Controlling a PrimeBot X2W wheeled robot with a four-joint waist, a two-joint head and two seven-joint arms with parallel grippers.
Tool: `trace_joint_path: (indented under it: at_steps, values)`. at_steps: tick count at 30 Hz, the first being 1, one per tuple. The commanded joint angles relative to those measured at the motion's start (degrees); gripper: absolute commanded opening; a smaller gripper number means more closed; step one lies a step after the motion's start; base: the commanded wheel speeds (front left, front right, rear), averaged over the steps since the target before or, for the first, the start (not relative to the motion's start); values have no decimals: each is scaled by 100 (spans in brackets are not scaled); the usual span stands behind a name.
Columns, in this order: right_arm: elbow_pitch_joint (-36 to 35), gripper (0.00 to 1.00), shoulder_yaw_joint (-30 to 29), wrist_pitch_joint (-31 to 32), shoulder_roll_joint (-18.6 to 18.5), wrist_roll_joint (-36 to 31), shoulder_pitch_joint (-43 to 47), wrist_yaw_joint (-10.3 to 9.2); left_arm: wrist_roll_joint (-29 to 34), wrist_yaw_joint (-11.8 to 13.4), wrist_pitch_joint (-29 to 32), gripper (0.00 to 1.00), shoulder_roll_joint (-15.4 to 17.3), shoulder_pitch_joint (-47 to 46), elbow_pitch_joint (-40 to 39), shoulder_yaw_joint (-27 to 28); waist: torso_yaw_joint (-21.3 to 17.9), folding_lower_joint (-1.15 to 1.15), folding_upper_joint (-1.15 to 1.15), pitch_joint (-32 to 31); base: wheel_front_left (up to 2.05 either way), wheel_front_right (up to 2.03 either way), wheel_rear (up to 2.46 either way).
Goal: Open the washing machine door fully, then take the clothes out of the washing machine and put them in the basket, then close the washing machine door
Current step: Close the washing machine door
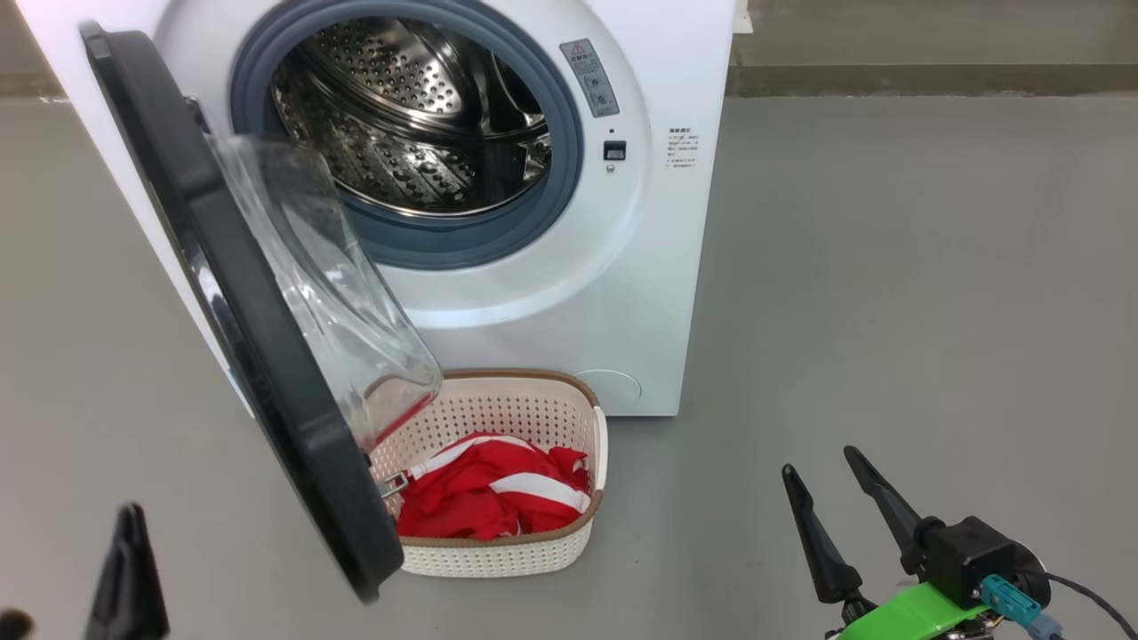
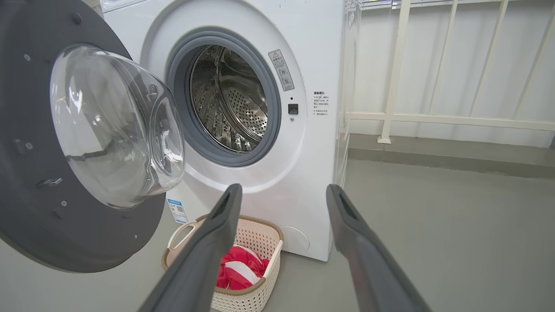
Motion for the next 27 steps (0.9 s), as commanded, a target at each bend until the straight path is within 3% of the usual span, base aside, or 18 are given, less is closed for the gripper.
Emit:
trace_joint_path:
  at_steps: [1,6,15,20,27]
  values:
    - [-110,100,148,-37,-5,63,-57,36,-472,50,211,0,46,-395,-216,254,6,0,0,-10,0,0,0]
    - [-75,100,153,-37,-5,135,-57,36,-2570,375,1071,0,32,-781,-499,283,-6,0,0,-31,0,0,0]
    - [-76,100,124,-37,-5,226,-49,36,-5926,1448,2124,0,30,-938,-1200,70,-109,0,0,-9,0,0,0]
    - [-73,100,117,-37,-5,233,-76,36,-6923,1713,2164,0,30,-913,-1456,-90,-195,0,0,30,0,0,0]
    - [-74,100,98,-37,-5,202,-137,36,-7080,1760,2146,0,30,-977,-1540,-270,-377,0,0,122,0,0,0]
